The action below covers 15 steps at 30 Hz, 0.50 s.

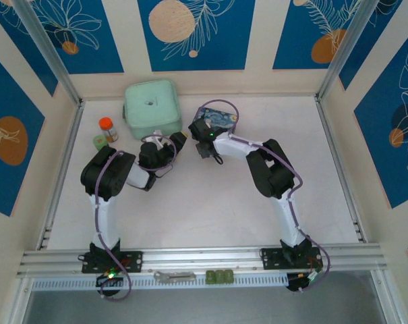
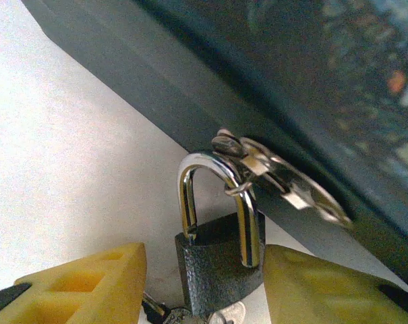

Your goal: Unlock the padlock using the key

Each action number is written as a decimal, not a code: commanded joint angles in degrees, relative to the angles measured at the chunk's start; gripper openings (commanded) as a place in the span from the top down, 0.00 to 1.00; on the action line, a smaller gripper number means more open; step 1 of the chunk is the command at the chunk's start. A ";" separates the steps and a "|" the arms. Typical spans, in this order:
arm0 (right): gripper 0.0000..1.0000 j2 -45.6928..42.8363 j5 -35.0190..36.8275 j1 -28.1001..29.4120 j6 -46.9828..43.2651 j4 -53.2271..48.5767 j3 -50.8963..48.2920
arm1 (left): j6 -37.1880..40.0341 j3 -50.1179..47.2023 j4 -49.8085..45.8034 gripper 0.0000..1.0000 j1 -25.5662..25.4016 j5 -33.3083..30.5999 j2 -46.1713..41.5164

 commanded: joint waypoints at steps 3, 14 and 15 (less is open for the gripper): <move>0.52 2.11 0.87 -0.72 -0.40 1.50 0.27 | -0.27 -0.44 -3.33 0.00 0.56 1.53 0.27; 0.73 -1.42 0.13 -1.53 -1.35 7.71 -5.92 | -0.62 -0.77 -2.54 0.00 0.56 1.70 0.03; 0.75 -1.94 0.12 -1.53 -1.84 8.83 -6.66 | -0.75 -0.69 -2.34 0.00 0.45 1.77 0.18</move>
